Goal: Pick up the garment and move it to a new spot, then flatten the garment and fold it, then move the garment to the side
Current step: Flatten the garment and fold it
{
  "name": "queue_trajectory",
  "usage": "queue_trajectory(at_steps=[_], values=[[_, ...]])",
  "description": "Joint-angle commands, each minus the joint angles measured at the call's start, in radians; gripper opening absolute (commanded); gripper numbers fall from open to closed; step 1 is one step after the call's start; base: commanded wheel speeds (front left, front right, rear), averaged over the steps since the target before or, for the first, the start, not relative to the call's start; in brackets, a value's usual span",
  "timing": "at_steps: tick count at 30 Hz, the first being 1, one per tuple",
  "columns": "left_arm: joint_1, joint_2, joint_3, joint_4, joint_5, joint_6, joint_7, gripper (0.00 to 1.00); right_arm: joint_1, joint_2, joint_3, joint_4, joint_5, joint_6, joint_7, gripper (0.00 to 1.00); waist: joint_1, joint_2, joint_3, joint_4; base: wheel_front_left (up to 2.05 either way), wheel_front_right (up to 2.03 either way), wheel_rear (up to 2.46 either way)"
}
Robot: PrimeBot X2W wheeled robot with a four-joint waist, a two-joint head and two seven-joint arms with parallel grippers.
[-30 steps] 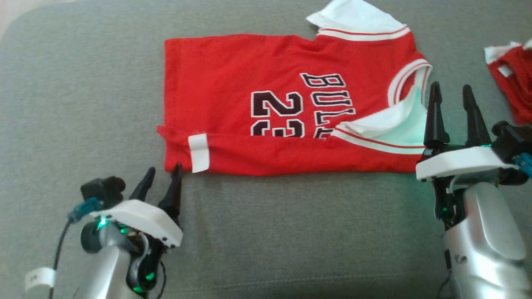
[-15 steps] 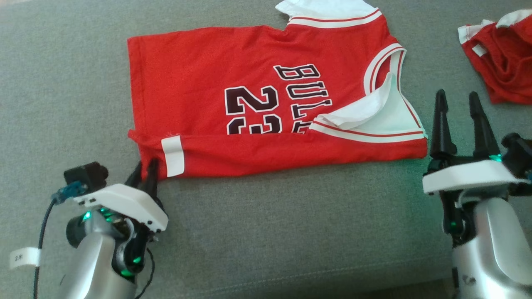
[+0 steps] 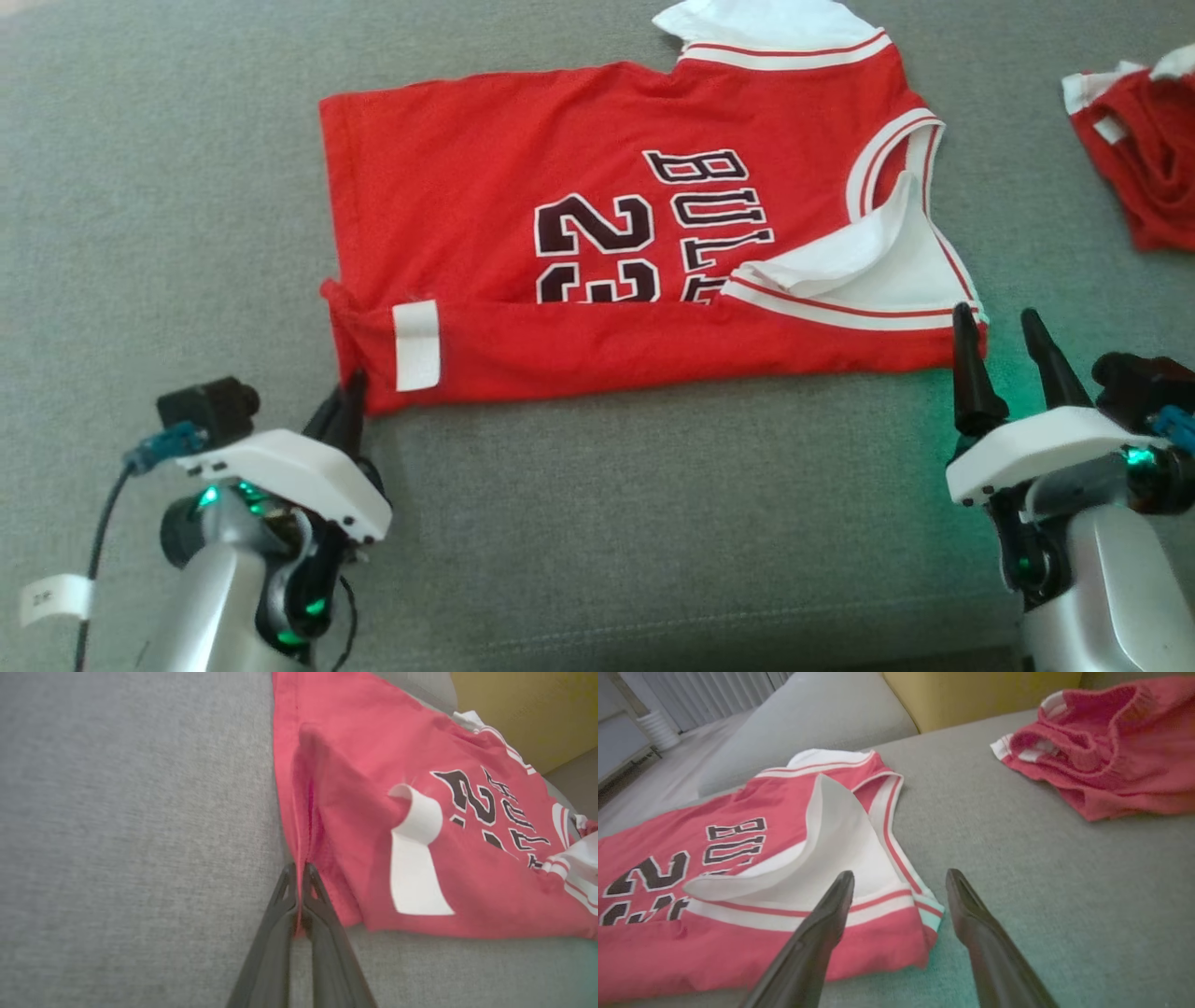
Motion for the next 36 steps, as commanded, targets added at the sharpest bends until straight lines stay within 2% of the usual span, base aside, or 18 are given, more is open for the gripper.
queue_trajectory(at_steps=[1,8,15,16,17,18,19,28,36], values=[[-0.014,0.029,0.047,-0.046,-0.007,0.014,-0.014,0.00,-0.011,-0.005,0.010,-0.021,-0.006,0.007,0.014,1.00,0.0000,0.0000,0.000,0.007,0.00,0.00,0.00],[-0.005,0.038,0.064,-0.065,-0.015,0.024,-0.028,0.00,-0.052,-0.005,-0.003,0.055,-0.026,0.007,0.100,1.00,0.0000,0.0000,0.007,0.022,0.00,0.00,0.00],[-0.015,0.023,0.052,-0.047,-0.015,0.018,-0.053,0.00,-0.123,-0.005,-0.003,0.145,-0.035,0.007,0.169,1.00,0.0000,0.0000,0.007,0.034,0.00,0.00,0.00],[-0.017,0.020,0.048,-0.042,-0.014,0.016,-0.057,0.00,-0.131,-0.005,-0.001,0.159,-0.035,0.007,0.179,0.96,0.0000,0.0000,0.004,0.036,0.00,0.00,0.00],[-0.023,0.015,0.041,-0.032,-0.013,0.011,-0.064,0.00,-0.142,-0.005,0.008,0.183,-0.028,0.007,0.201,0.39,0.0000,0.0000,-0.002,0.040,0.00,0.00,0.00],[-0.027,0.012,0.038,-0.028,-0.013,0.008,-0.068,0.00,-0.147,-0.005,0.012,0.191,-0.021,0.007,0.208,0.22,0.0000,0.0000,-0.006,0.041,0.00,0.00,0.00],[-0.031,0.011,0.035,-0.025,-0.013,0.006,-0.071,0.00,-0.153,-0.005,0.014,0.194,-0.018,0.007,0.210,0.00,0.0000,0.0000,-0.010,0.042,0.00,0.00,0.00],[-0.055,0.036,0.035,-0.037,-0.003,-0.006,-0.089,0.00,-0.182,-0.011,-0.001,0.131,-0.010,0.007,0.239,0.00,0.0000,0.0000,-0.054,0.042,0.00,0.00,0.00],[0.029,0.073,0.024,-0.149,0.000,-0.004,-0.059,0.00,-0.092,-0.049,-0.013,-0.052,0.039,0.007,0.342,0.00,0.0000,0.0000,-0.095,0.050,0.00,0.00,0.00]])
